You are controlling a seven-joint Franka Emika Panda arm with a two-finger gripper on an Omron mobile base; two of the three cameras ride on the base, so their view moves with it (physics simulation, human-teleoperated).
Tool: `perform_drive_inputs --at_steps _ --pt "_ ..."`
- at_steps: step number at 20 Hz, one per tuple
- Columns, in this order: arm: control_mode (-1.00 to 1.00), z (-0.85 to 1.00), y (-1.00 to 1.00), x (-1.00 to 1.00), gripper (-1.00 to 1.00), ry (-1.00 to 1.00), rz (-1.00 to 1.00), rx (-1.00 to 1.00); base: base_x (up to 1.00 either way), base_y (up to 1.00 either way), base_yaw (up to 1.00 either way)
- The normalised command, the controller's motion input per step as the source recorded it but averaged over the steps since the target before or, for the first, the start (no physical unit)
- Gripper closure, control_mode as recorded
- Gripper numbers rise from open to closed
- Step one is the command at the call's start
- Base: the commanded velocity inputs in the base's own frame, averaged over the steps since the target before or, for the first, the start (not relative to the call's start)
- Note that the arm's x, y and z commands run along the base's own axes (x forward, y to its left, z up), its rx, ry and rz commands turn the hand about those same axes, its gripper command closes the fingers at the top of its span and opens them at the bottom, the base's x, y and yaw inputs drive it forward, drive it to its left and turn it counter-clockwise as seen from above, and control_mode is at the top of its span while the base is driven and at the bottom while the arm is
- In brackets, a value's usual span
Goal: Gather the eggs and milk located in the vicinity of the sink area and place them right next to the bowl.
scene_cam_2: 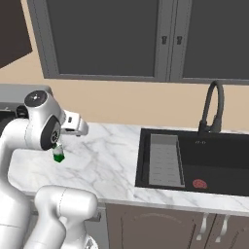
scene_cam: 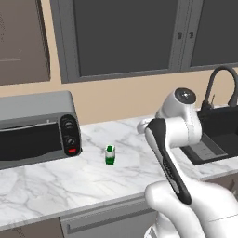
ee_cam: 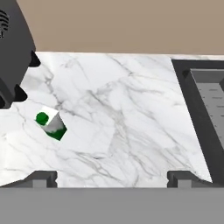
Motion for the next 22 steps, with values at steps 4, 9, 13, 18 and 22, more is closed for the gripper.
perform_drive_inputs --at_steps 4,9,13,18,22 --pt "-1.0 -0.09 0.42 0.0 -1.0 0.22 0.08 0.04 0.0 0.0 0.0" --pt "-1.0 -0.4 0.39 -0.09 -1.0 0.18 0.1 0.01 0.0 0.0 0.0" --pt "-1.0 -0.56 0.46 -0.21 -1.0 -0.05 0.04 0.0 0.0 0.0 0.0" --pt "-1.0 -0.23 0.41 -0.01 -1.0 -0.08 0.01 0.0 0.0 0.0 0.0" --pt "-1.0 0.0 0.38 0.08 -1.0 0.01 0.0 0.0 0.0 0.0 0.0"
